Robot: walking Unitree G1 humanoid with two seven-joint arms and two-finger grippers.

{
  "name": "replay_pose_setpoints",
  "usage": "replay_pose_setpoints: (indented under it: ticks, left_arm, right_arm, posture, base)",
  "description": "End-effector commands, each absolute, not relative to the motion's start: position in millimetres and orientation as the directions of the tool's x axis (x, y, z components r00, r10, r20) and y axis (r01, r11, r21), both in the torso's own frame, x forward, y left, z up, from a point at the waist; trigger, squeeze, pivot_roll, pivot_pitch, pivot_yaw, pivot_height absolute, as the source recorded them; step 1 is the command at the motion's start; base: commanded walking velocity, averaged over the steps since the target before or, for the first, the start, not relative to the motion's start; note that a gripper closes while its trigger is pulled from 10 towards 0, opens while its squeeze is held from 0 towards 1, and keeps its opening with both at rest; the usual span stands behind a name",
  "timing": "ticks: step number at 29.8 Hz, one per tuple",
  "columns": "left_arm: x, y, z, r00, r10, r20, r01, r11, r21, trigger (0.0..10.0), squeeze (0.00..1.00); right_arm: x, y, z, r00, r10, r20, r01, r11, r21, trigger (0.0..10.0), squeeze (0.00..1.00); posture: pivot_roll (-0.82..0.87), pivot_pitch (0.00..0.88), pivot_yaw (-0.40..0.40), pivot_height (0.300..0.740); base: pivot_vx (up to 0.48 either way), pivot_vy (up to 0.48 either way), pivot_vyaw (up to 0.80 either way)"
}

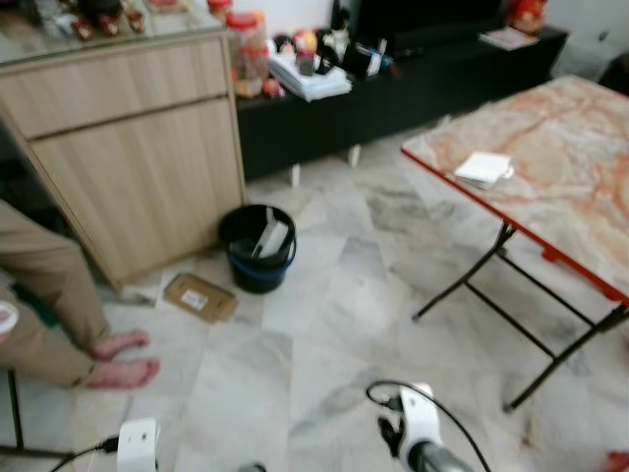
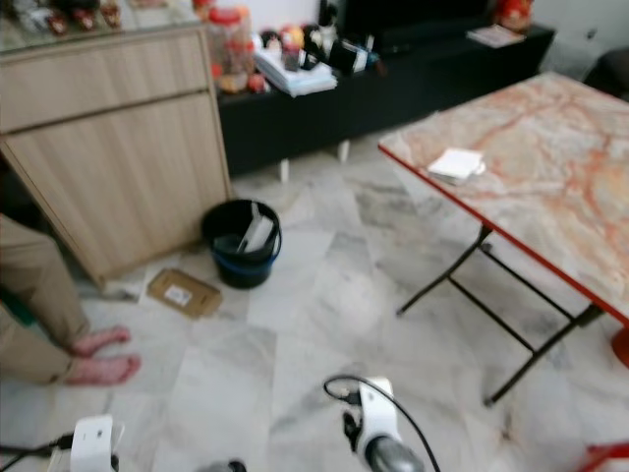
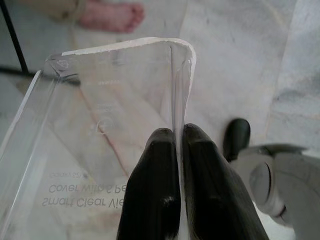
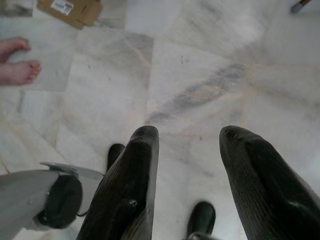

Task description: Picking trash to rubbish bin

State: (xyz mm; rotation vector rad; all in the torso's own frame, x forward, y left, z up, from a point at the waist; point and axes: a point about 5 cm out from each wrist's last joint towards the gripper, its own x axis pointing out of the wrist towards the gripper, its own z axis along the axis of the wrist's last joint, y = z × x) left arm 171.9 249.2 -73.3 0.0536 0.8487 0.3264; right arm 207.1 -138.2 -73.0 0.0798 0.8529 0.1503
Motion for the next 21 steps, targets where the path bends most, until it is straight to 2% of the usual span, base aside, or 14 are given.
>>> replay_pose_setpoints:
  ticks: [1, 12, 16, 21]
  left_arm:
    - [165.2, 246.7, -77.5, 0.590, 0.308, -0.747, -0.271, 0.946, 0.177, 10.0, 0.00]
    - [164.0, 247.2, -78.0, 0.585, 0.313, -0.748, -0.276, 0.944, 0.179, 10.0, 0.00]
    - [163.9, 247.1, -78.0, 0.585, 0.313, -0.748, -0.278, 0.944, 0.178, 10.0, 0.00]
    - [163.9, 247.3, -77.9, 0.585, 0.315, -0.748, -0.279, 0.943, 0.178, 10.0, 0.00]
  right_arm:
    - [200.8, -149.8, -76.5, 0.635, 0.132, -0.761, -0.074, 0.991, 0.110, 10.0, 0.00]
    - [202.6, -149.6, -75.2, 0.643, 0.142, -0.753, -0.102, 0.990, 0.099, 10.0, 0.00]
    - [202.9, -149.1, -75.0, 0.645, 0.139, -0.751, -0.096, 0.990, 0.101, 10.0, 0.00]
    - [203.0, -149.2, -75.2, 0.644, 0.134, -0.753, -0.081, 0.991, 0.108, 10.0, 0.00]
  posture:
    - [0.11, 0.153, -0.031, 0.740]
    - [0.11, 0.155, -0.032, 0.740]
    - [0.12, 0.156, -0.033, 0.740]
    - [0.12, 0.157, -0.034, 0.740]
  base:
    - [0.472, 0.000, 0.00]
    - [0.472, 0.000, 0.00]
    - [0.472, 0.000, 0.78]
    - [0.472, 0.000, 0.00]
